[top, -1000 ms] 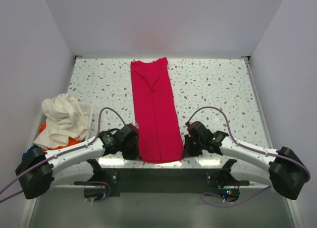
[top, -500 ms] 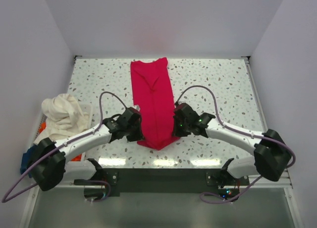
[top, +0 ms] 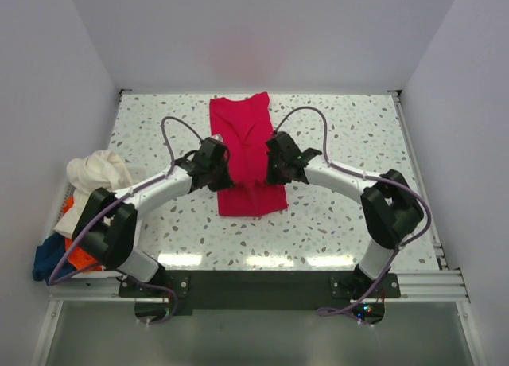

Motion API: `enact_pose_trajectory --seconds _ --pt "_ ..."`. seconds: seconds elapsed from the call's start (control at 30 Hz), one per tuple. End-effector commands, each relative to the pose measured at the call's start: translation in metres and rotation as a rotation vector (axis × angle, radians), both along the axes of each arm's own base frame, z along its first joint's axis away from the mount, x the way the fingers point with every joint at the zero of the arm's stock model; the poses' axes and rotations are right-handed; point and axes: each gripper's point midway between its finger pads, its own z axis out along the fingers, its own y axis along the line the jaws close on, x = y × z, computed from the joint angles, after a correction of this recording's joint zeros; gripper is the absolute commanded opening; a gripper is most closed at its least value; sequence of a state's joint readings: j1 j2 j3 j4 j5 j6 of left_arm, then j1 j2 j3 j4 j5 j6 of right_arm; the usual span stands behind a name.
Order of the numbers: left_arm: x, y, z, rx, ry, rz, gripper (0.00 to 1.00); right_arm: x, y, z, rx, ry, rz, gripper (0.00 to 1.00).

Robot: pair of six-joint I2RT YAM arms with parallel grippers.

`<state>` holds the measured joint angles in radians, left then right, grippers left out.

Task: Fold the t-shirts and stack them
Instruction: Fold the tshirt

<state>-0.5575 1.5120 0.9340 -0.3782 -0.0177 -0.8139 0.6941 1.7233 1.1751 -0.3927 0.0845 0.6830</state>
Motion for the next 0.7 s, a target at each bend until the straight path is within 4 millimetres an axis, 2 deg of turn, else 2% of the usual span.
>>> enact_pose_trajectory --seconds 0.0,0.03,0.07,0.1,0.2,0.27,0.3,0.4,0.47,0.67 --pt "0.048 -0.001 0.024 -0.020 -0.112 0.040 0.00 0.037 0.007 0.016 0.031 -0.069 -0.017 0.00" --pt "0.053 -0.001 0.024 -0.020 -0.114 0.042 0.00 0.047 0.010 0.022 0.045 -0.082 -0.024 0.00" --pt "0.058 -0.002 0.019 -0.013 -0.102 0.045 0.00 0.053 0.008 0.014 0.037 -0.066 -0.032 0.00" --pt "0.068 -0.002 0.025 -0.021 -0.118 0.056 0.00 0.060 0.011 0.018 0.052 -0.074 -0.032 0.00" --pt "0.084 0.001 0.023 -0.012 -0.117 0.076 0.00 0.076 0.008 0.011 0.056 -0.063 -0.052 0.00" --pt "0.089 0.003 0.015 -0.001 -0.101 0.083 0.00 0.088 0.008 0.015 0.072 -0.076 -0.062 0.00" --pt "0.095 0.004 0.016 -0.003 -0.104 0.090 0.00 0.094 0.004 0.008 0.066 -0.066 -0.071 0.00" --pt "0.103 0.010 0.012 0.005 -0.099 0.103 0.00 0.110 0.002 0.011 0.085 -0.075 -0.078 0.00" --pt "0.107 0.013 0.010 0.015 -0.097 0.111 0.00 0.116 -0.001 0.005 0.086 -0.060 -0.084 0.00" --pt "0.117 0.025 0.009 0.031 -0.092 0.143 0.00 0.129 -0.007 0.005 0.126 -0.053 -0.106 0.00"
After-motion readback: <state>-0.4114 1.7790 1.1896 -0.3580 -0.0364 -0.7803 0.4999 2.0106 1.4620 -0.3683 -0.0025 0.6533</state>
